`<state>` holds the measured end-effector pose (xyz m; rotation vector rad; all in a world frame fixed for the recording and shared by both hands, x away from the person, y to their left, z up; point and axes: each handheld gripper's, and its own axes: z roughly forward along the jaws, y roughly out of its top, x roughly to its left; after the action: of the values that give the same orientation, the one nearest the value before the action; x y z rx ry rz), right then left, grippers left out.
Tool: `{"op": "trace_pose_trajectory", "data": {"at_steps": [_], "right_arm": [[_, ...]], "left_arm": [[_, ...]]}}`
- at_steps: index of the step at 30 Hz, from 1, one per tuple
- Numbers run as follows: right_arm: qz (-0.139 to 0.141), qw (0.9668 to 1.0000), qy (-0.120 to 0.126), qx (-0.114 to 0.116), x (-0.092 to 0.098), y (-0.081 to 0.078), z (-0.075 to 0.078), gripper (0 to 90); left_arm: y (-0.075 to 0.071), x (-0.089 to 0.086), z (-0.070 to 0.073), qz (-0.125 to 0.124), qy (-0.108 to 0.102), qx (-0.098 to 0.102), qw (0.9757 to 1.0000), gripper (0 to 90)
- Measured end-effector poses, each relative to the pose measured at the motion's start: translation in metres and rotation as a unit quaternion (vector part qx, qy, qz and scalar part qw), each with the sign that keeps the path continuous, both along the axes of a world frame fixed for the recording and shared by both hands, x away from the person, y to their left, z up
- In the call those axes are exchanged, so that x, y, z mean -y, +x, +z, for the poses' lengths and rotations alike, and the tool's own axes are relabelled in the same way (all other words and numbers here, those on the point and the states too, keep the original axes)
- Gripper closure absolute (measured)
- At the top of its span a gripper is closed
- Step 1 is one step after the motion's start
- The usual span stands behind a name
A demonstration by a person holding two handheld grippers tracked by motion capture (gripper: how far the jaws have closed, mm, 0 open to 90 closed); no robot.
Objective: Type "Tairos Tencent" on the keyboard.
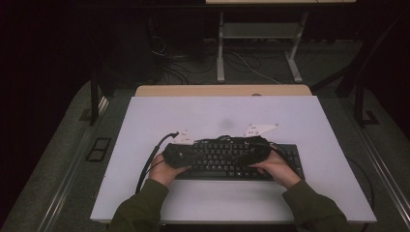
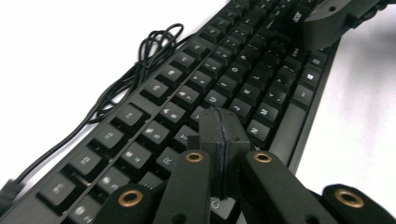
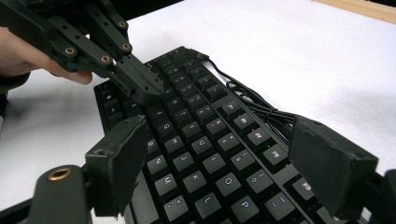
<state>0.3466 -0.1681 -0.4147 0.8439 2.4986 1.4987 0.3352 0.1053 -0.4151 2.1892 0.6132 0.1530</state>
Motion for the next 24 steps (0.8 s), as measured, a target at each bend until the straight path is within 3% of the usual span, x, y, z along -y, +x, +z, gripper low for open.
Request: {"op": "trace_pose_trajectory", "data": {"at_steps": [12, 24], "right_arm": [[0.0, 1.0, 0.001, 0.001, 0.0, 0.0, 0.0, 19.0], [-0.003, 1.0, 0.001, 0.0, 0.0, 0.001, 0.0, 19.0]], "left_arm": [[-0.005, 0.018, -0.006, -0.025, 0.003, -0.009, 0.9996, 88.8], [-0.005, 0.027, -0.012, -0.033, 0.0, -0.02, 0.9992, 88.7]]}}
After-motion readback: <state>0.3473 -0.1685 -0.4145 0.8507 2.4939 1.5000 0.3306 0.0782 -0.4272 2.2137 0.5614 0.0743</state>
